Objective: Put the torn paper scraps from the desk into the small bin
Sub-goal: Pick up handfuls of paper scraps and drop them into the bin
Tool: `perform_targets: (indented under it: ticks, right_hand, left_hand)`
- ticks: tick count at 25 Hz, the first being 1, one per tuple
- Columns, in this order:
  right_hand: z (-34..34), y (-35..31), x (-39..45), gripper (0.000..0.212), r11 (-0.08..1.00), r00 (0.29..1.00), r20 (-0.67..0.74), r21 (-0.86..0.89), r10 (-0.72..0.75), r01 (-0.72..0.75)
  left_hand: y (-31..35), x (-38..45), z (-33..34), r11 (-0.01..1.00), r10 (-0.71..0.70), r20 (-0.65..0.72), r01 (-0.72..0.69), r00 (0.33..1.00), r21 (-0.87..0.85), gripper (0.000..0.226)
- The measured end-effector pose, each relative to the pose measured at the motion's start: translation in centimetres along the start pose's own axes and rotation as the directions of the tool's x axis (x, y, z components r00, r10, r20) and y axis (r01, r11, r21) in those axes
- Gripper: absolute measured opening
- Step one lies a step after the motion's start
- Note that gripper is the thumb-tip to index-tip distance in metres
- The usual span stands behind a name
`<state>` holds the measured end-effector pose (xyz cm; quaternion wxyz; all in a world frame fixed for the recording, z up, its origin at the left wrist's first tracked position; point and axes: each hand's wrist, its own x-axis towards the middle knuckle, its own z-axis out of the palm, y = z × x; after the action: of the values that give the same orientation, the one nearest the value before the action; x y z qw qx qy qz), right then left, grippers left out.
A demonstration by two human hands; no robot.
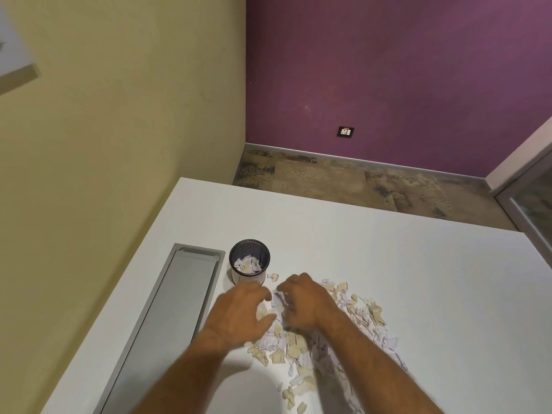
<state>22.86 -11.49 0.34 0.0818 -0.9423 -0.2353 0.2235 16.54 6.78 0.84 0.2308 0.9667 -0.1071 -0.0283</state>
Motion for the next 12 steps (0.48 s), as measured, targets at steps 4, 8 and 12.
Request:
perform_targets:
  ticks: [4,8,12]
  right_hand:
    - [1.8,-1.4,0.5,0.077,0.963,0.975,0.105,-0.165,-0.197,0.212]
    - [2.3,-2.1,0.3,0.037,0.96,0.981,0.074,-0.206,-0.179,0.191]
    - [2.1,-2.0,0.0,0.014,0.973,0.99,0.032,-0.186,-0.136,0.139]
  left_hand:
    - [-0.1,-2.3,3.8,0.958,-0.286,0.249,0.278,0.925,0.071,0.085]
    - [0.5,-2.5,5.5,0.934,-0.355,0.199,0.356,0.913,0.034,0.061]
    - [0.0,-2.5,6.1,0.883,-0.408,0.162,0.433,0.899,-0.181,0.033]
